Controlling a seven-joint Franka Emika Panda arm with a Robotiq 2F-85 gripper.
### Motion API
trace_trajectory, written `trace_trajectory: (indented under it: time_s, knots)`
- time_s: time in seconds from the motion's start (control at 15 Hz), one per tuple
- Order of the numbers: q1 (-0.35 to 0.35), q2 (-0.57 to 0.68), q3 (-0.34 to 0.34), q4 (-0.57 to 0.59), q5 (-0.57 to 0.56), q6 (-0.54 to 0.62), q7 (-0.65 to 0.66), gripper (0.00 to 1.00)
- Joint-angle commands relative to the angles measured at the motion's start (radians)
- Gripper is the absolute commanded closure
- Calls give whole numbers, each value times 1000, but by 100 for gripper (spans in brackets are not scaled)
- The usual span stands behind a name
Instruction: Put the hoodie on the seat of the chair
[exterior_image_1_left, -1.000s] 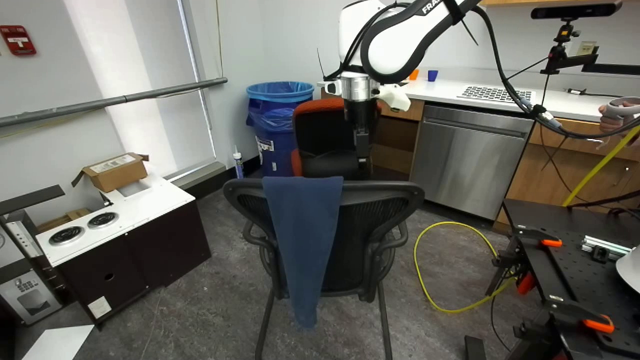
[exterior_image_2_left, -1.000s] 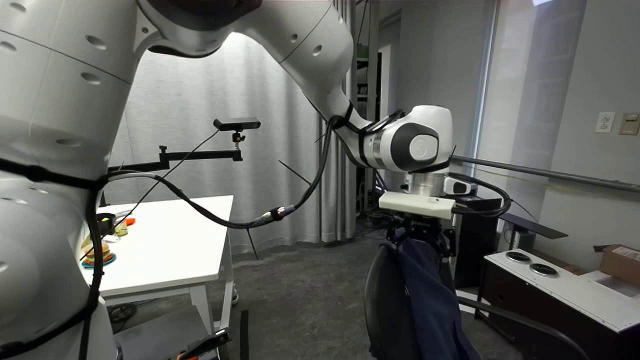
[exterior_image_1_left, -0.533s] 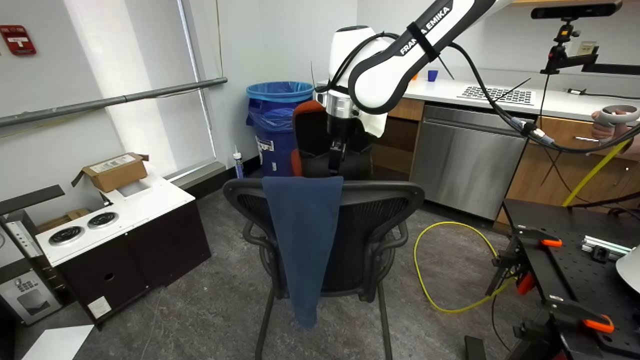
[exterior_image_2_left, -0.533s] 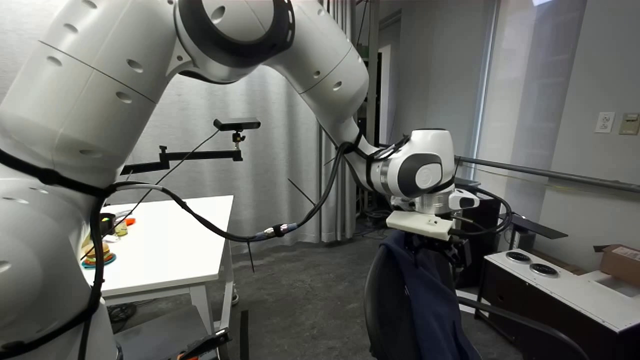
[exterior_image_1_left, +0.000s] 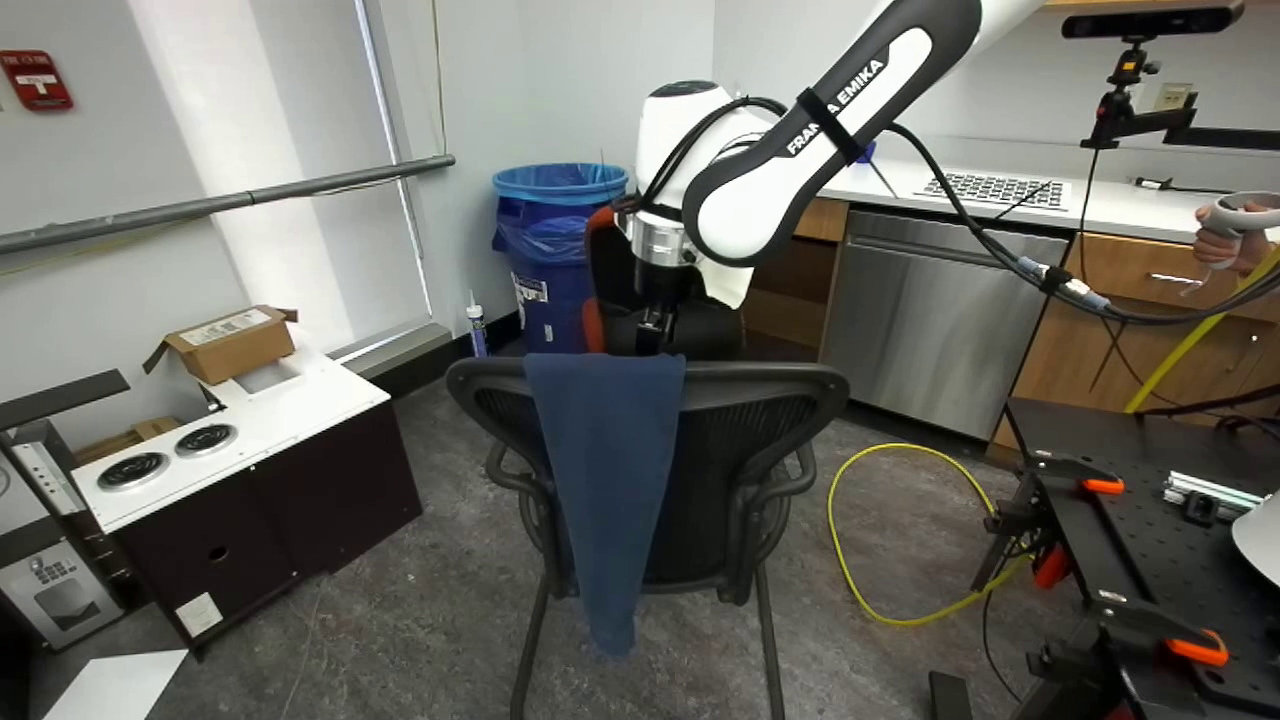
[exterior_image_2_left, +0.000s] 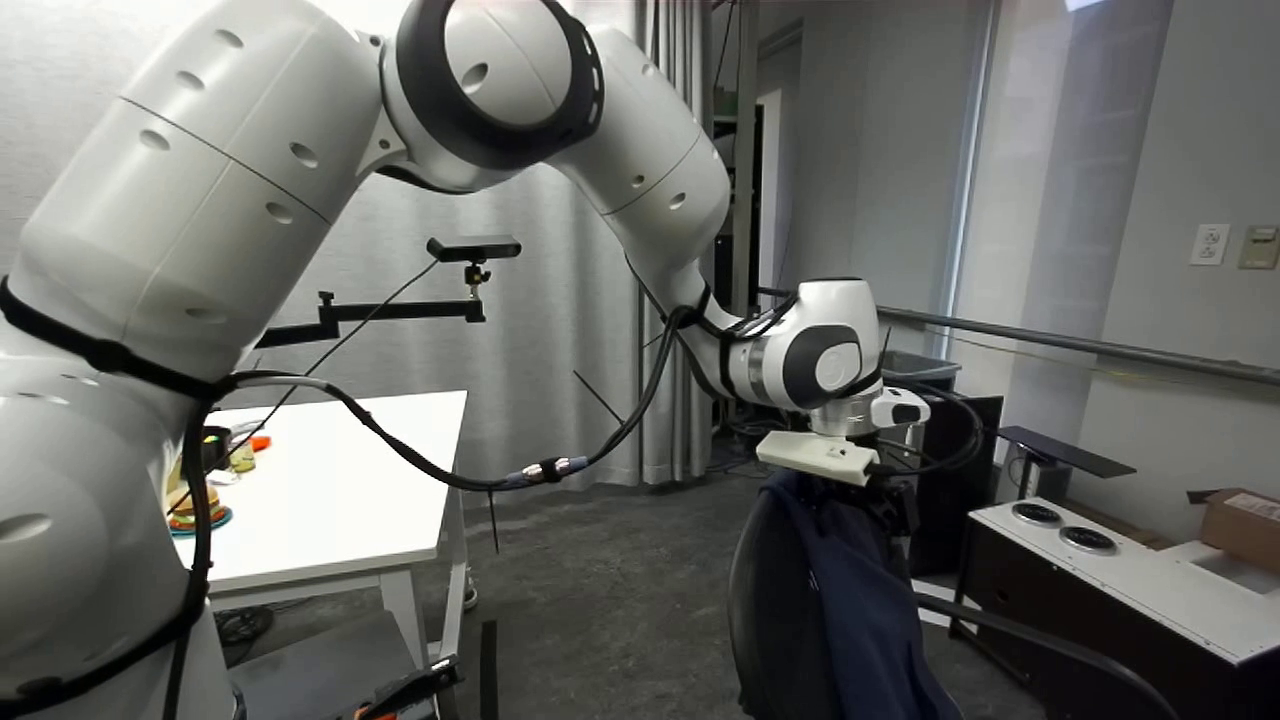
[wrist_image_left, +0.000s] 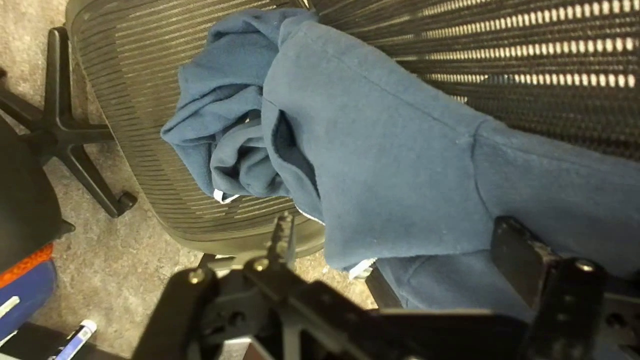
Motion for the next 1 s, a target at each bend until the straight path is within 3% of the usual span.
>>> trace_trajectory:
  time_s: [0.0,0.4,0.93]
  knots:
    - [27,15,-36,52,-32,5,62,0]
    - [26,29,-76,89,-56,12,95,0]
    - [53,48,-68,26,-59,12,126,0]
